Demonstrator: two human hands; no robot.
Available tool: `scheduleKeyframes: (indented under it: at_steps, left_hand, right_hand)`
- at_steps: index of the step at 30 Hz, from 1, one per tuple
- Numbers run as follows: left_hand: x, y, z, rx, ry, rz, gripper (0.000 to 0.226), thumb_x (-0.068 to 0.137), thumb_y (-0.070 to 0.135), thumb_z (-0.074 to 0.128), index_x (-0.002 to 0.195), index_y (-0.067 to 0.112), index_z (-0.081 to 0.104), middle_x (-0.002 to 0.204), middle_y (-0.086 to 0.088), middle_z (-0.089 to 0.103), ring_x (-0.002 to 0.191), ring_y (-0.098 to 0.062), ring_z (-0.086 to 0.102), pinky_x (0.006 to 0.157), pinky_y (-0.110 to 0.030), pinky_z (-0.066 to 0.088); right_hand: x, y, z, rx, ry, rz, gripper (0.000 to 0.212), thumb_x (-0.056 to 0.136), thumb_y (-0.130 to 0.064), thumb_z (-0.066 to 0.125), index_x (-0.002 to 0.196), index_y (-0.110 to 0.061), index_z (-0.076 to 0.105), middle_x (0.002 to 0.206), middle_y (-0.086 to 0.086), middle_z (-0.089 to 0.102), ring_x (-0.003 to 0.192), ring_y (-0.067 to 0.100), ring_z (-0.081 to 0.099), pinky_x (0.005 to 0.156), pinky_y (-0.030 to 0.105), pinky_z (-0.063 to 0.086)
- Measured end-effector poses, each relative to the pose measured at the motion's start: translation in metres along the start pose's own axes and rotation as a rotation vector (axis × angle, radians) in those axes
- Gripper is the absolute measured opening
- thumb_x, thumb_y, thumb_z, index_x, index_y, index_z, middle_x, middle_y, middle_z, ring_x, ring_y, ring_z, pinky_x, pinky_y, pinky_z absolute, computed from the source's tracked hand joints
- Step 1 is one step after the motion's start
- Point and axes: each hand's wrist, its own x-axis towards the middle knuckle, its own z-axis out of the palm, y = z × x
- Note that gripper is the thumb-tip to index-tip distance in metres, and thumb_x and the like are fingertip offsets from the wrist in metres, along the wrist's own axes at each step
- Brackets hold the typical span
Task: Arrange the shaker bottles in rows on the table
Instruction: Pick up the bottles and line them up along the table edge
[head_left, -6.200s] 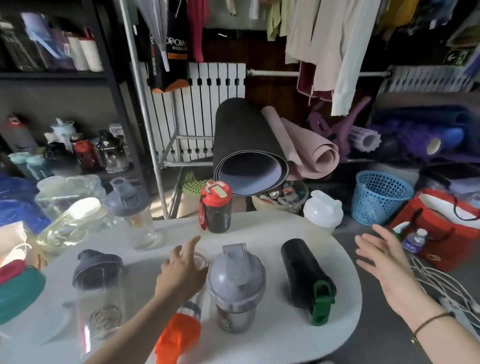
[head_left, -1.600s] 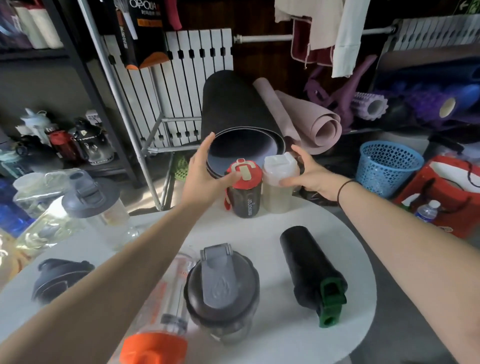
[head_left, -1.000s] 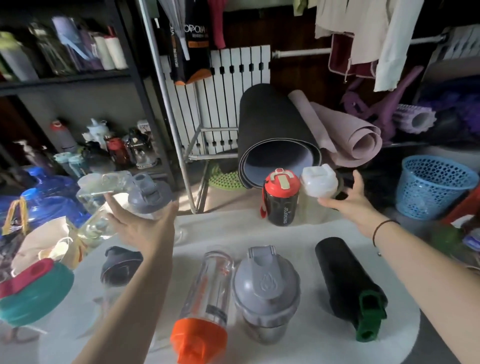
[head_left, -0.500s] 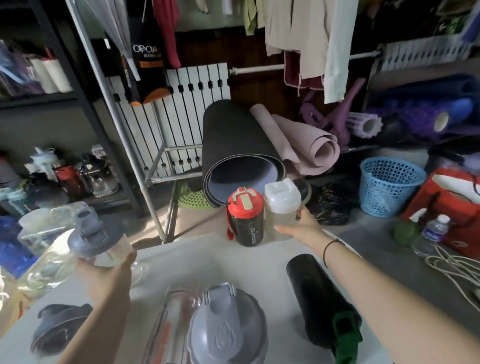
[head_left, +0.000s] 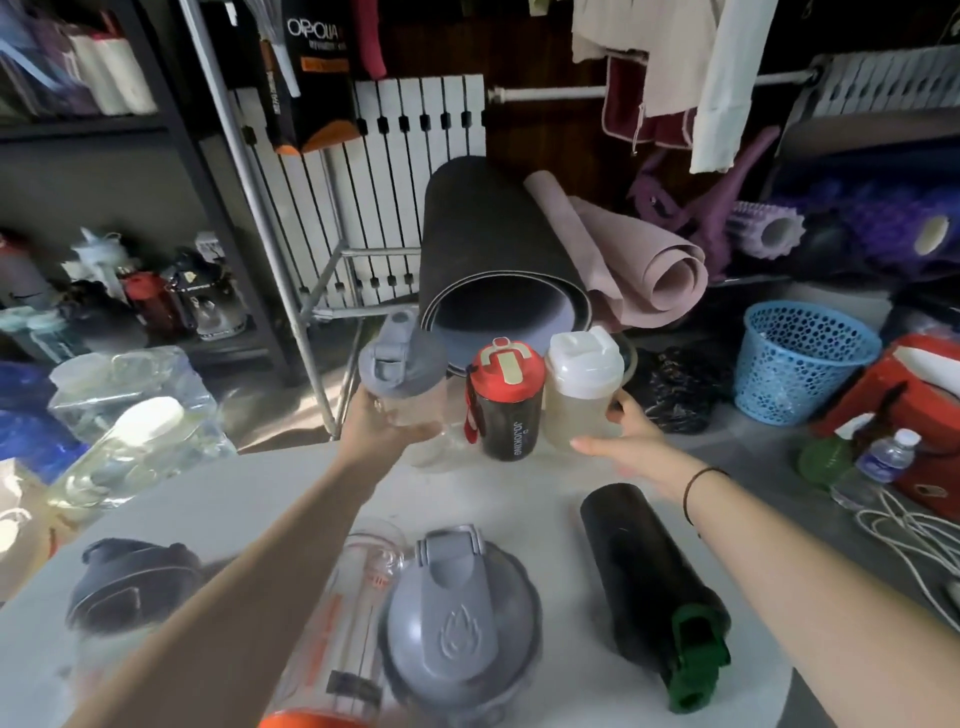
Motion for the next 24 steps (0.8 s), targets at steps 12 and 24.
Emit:
scheduleKeyframes:
  at_steps: [12, 24]
  left_hand:
    - [0.014, -0.008, 0.017, 0.019, -0.017, -0.005, 0.082, 0.058, 0.006, 0.089, 0.127, 0.017, 0.047, 0.122, -0.001, 0.058, 0.108, -0.02, 0.055, 0.074, -0.021, 0.043]
    - [0.013, -0.017, 0.025, 0.017, -0.001, -0.004, 0.088, 0.059, 0.015, 0.09, 0.132, 0.022, 0.041, 0.129, 0.004, 0.051, 0.117, -0.018, 0.049, 0.092, -0.033, 0.042]
  right_hand:
    - [0.0, 0.0, 0.002, 0.035, -0.046, 0.028, 0.103, 0.077, -0.022, 0.08, 0.153, -0.032, 0.012, 0.154, -0.003, 0.032, 0.137, 0.022, 0.037, 0.1, 0.042, 0.044]
    - [-0.004, 0.003, 0.0, 0.07, -0.051, 0.054, 0.105, 0.076, -0.024, 0.081, 0.153, -0.038, 0.01, 0.154, -0.003, 0.033, 0.133, 0.02, 0.04, 0.09, 0.039, 0.048]
